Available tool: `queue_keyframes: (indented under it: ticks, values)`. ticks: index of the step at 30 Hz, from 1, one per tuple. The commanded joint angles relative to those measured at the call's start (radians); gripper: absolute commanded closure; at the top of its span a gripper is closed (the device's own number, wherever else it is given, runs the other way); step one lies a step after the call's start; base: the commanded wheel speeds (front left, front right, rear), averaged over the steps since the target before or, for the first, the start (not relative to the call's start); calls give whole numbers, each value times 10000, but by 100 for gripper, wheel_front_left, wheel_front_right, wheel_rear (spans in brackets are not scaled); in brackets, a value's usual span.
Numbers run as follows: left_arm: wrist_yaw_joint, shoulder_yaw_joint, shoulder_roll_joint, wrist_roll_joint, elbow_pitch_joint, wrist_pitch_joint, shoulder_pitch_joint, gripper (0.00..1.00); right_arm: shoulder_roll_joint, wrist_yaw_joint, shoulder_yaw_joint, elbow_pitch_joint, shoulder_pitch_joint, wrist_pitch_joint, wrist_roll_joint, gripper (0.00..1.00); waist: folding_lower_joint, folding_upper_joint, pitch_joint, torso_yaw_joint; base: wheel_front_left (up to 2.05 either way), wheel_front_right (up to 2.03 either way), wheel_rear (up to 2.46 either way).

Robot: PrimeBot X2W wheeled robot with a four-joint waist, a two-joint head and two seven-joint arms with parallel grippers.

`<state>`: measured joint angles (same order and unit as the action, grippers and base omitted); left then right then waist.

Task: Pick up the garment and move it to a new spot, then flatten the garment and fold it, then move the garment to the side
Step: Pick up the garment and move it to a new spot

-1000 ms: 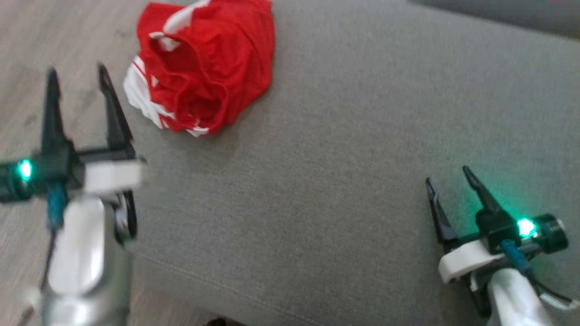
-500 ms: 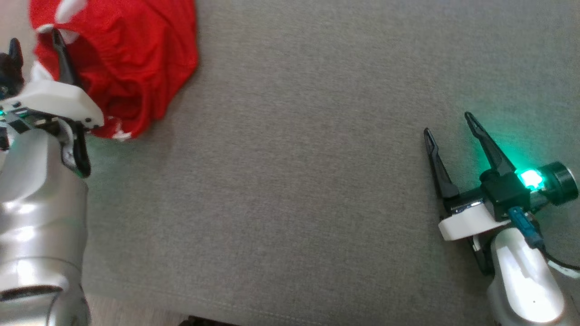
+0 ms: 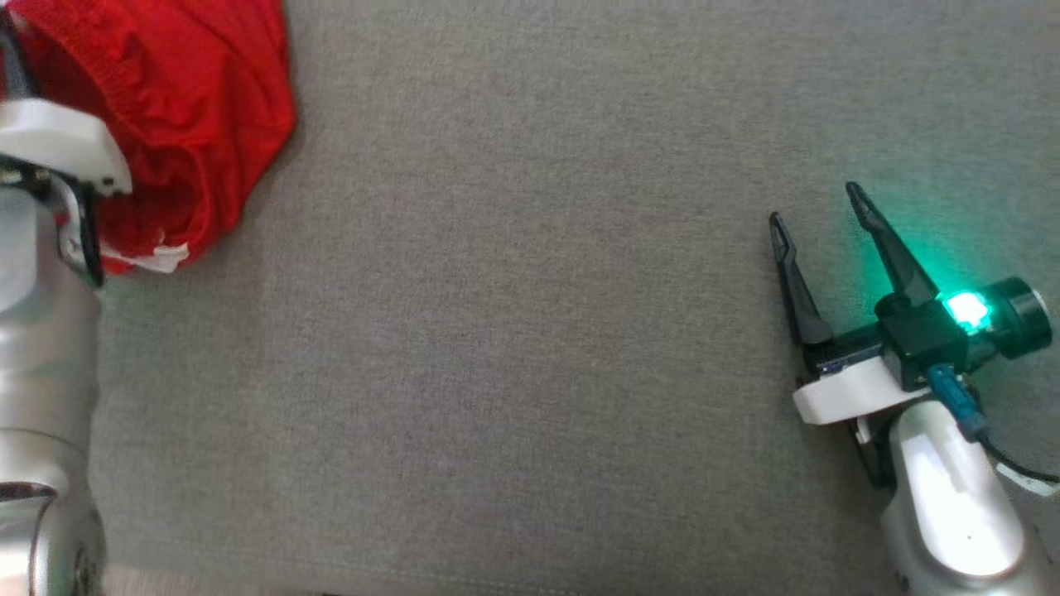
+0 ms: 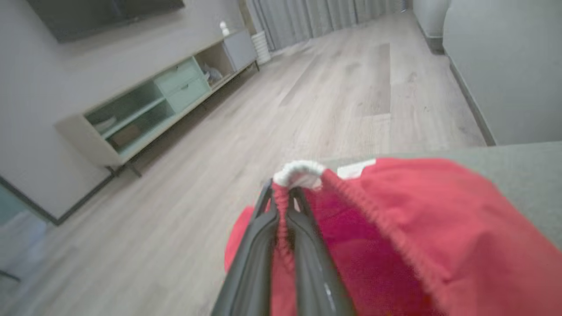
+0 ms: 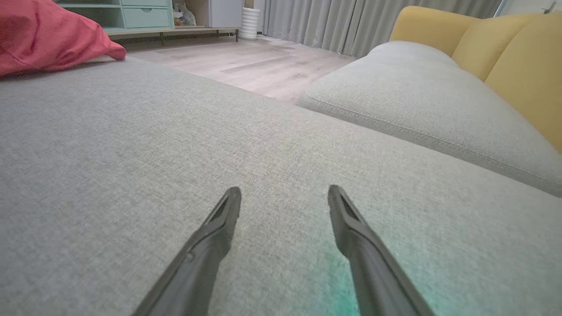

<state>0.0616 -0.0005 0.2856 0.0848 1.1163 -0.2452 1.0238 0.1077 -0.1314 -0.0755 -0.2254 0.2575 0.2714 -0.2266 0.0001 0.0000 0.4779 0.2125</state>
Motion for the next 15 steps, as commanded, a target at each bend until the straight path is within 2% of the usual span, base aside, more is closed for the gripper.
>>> queue_keyframes:
  ticks: [1,5,9,12,15]
  values:
    - [124,-60,764,-293,-510,-131,387,100,-83,7,-205,-243,-460,-96,84,0,-1,0,-284,-179,0,0,0]
    - [233,-677,1008,-916,-1305,-159,712,100,-348,7,-407,-427,-432,-96,289,0,-1,0,-947,-649,0,0,0]
    - [67,-1287,1220,-1424,-2265,-163,899,100,-520,7,-711,-583,-558,-96,540,0,-1,0,-1778,-1388,0,0,0]
    - [-227,-1633,1354,-1617,-2809,-164,969,100,-563,7,-972,-647,-711,-96,845,0,-1,0,-2428,-2128,0,0,0]
    - [-719,-1882,1359,-1591,-3115,-16,990,100,-569,7,-1283,-594,-977,-96,1445,0,-1,0,-3074,-2934,0,0,0]
